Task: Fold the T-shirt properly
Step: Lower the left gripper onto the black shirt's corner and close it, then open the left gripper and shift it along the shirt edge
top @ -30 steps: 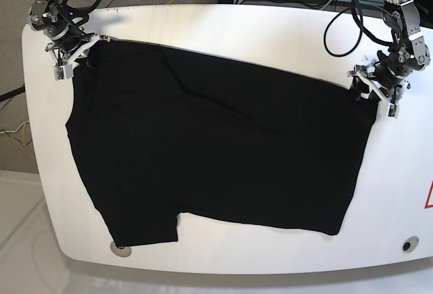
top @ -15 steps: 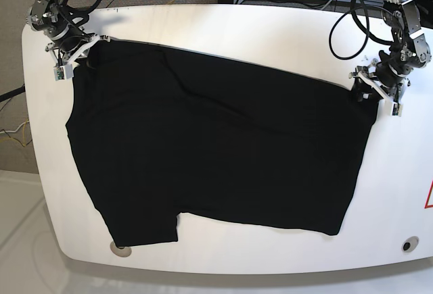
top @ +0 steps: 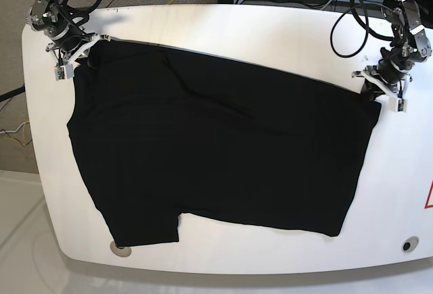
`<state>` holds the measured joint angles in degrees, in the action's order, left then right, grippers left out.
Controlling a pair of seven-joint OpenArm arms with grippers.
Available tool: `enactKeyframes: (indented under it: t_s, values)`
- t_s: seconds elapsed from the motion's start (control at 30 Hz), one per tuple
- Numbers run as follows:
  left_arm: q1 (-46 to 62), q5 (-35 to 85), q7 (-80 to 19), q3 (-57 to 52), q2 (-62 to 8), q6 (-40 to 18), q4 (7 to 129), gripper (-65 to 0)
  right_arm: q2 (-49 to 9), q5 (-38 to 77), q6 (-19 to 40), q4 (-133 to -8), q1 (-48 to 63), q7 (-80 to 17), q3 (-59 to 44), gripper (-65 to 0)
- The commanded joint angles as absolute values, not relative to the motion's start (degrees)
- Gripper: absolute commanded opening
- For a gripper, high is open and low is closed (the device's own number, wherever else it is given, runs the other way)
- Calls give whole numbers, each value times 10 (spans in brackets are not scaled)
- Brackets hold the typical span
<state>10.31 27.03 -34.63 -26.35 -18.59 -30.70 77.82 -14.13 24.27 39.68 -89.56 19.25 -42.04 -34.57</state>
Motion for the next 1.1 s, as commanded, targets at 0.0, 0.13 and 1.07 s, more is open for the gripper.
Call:
enactKeyframes:
  t_s: [0.0, 0.13, 1.07]
  values:
    - [99, 279, -339, -274, -197, -305, 791, -650, -151, 244, 400, -904, 194, -421, -350, -650]
    - [94, 273, -363, -284, -199, -304, 783, -515, -151, 244, 400, -901, 193, -421, -348, -650]
    - [178, 279, -380, -300, -191, -334, 898, -650, -149, 247, 400, -904, 193, -416, -352, -650]
